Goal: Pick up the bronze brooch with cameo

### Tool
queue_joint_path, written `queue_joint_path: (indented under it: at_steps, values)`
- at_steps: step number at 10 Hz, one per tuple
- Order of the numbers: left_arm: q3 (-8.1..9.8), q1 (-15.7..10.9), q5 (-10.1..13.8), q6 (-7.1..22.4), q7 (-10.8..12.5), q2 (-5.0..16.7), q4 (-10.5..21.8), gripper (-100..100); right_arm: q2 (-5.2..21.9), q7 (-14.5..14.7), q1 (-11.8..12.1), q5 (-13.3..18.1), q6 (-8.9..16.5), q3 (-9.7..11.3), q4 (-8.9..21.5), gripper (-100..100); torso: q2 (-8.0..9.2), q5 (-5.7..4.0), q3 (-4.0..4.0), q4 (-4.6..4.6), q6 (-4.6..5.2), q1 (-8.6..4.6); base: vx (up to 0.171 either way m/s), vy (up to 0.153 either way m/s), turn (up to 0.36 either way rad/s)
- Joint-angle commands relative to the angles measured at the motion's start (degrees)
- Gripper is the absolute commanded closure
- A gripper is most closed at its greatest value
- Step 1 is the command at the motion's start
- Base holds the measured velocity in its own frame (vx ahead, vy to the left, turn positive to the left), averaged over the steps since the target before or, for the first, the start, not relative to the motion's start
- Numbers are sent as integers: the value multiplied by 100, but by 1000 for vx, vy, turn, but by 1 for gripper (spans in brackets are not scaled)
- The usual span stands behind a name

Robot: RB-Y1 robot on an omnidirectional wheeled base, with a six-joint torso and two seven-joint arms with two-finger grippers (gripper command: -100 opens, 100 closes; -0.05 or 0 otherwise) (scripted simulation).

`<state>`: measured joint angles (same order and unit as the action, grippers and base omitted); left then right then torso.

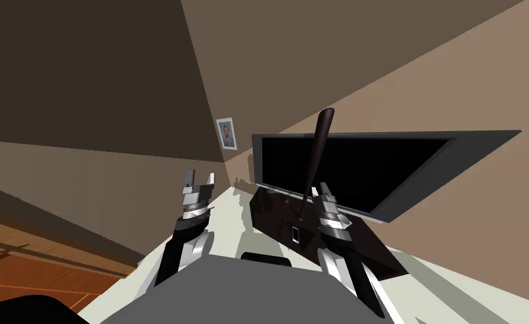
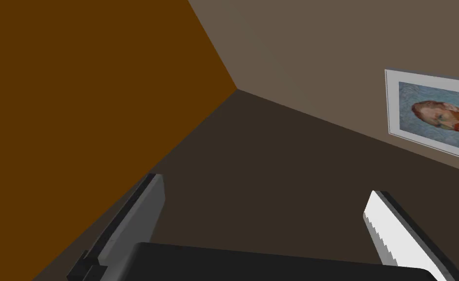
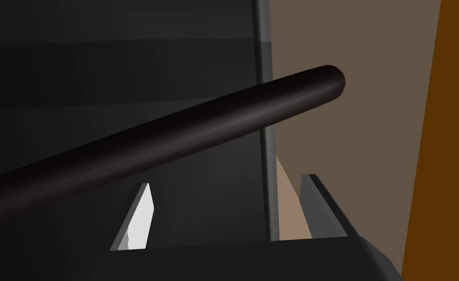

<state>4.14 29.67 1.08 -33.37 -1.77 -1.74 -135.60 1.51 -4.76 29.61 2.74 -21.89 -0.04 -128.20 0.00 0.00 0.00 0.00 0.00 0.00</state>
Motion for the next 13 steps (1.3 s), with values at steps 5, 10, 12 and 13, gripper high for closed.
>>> queue_joint_path:
  at_steps: [5, 10, 12, 13]
  values:
    - [0, -1, 0, 0, 0, 0, 0, 0, 479, -459, -131, -599, -4, -31, 559, -100, 12, -2, 7, 3, -1, -9, -28, -13, 115]
    - [0, -1, 0, 0, 0, 0, 0, 0, 618, -1158, -281, -1463, 5, -91, 1347, -100, 20, -2, 11, 4, -1, -8, -53, -10, 223]
    - [0, 0, 0, 0, 0, 0, 0, 0, 635, -1321, -313, -1727, 6, -106, 1525, -100, 18, -2, 11, 5, 2, -7, -41, -4, 121]
    - [0, -1, 0, 0, 0, 0, 0, 0, 651, -1489, -347, -1900, 8, -122, 1709, -100, 14, -1, 8, 3, -1, -5, -42, -5, 239]
